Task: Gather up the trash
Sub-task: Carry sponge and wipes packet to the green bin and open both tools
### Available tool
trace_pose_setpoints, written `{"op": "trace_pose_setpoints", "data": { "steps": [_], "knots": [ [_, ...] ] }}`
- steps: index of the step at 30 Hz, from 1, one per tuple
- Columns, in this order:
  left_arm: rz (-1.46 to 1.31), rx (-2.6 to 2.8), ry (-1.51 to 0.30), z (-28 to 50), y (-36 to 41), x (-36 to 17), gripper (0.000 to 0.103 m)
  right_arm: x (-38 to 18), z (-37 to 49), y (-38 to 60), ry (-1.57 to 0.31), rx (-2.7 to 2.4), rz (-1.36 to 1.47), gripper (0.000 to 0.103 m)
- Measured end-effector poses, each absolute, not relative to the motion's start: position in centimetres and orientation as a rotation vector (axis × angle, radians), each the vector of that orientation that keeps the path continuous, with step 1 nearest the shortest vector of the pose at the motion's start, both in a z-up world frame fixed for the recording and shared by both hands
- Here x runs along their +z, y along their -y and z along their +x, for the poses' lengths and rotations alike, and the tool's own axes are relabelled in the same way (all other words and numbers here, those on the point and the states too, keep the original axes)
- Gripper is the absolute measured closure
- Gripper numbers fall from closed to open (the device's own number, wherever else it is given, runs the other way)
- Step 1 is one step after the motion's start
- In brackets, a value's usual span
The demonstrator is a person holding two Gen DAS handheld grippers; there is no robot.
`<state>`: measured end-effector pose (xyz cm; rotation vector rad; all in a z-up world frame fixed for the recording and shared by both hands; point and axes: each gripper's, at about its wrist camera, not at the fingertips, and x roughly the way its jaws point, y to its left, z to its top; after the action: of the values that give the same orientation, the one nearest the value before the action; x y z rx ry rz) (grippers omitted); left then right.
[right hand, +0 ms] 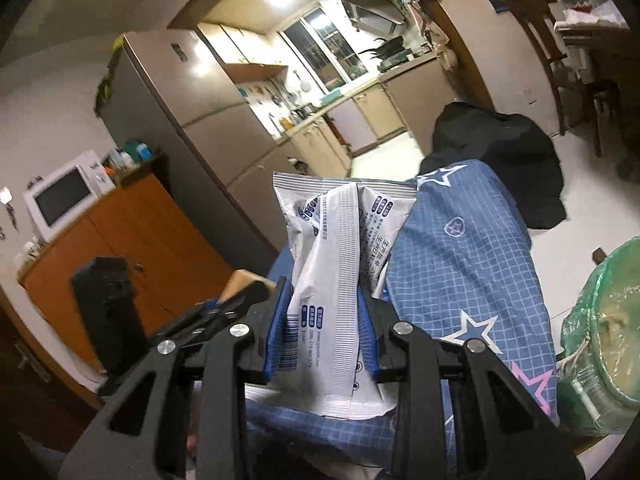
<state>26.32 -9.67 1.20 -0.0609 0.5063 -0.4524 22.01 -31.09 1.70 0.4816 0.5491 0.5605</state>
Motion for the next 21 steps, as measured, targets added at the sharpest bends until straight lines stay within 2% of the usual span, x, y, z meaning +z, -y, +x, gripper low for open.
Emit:
{"op": "trace_pose_setpoints", "data": {
  "steps": [4,11,15,21],
  "knots": [
    [-0.046,-0.5,-0.499,26.6,12.9,2.3,0.075,3.5,20.9,33.3,-0.505,0.53,0.478,0.073],
    [-0.021,-0.576,-0.49,27.2,20.5,2.9,0.075,6.2,17.4,35.6,-0.393,0.174,0.168,0.073],
    [0.002,-0.64,-0.492,27.5,26.3,3.1,0.075,5.3,16.7,38.3,-0.387,-0.023,0.055,0.073],
    [0.033,-0.727,-0.525,28.6,34.9,2.2,0.075,2.3,16.9,44.5,-0.44,-0.18,0.064,0.073]
  ]
}}
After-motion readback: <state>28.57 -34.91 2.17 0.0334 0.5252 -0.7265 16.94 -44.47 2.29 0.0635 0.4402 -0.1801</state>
